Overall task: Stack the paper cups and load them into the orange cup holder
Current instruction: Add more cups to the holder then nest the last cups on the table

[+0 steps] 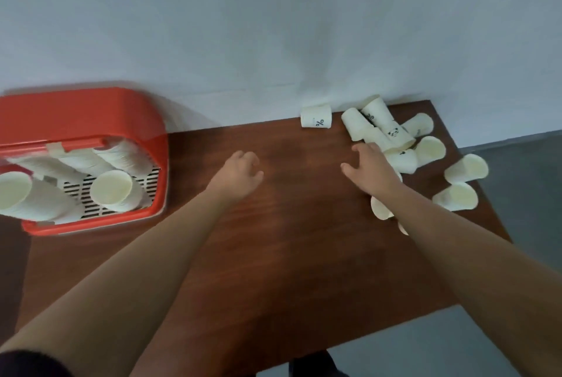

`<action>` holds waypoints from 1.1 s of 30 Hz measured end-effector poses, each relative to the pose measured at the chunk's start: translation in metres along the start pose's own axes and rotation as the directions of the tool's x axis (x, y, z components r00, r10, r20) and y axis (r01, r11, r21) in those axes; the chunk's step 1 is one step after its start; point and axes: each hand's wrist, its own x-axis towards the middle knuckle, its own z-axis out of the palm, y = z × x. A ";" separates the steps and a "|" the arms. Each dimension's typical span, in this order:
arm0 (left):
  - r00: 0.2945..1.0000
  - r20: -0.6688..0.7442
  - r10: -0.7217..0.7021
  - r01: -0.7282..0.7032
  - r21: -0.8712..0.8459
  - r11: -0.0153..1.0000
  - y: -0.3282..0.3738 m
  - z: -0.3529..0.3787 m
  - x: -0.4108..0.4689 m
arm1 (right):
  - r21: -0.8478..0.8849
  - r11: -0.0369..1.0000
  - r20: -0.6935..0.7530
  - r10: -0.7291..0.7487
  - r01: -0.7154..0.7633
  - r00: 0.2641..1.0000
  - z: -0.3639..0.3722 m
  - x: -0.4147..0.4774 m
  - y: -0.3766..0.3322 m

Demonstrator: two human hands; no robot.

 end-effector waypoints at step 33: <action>0.977 -0.066 -0.203 0.197 -0.089 0.976 0.069 0.070 0.181 | 0.133 0.969 0.109 -0.224 0.209 0.969 0.016 0.178 0.048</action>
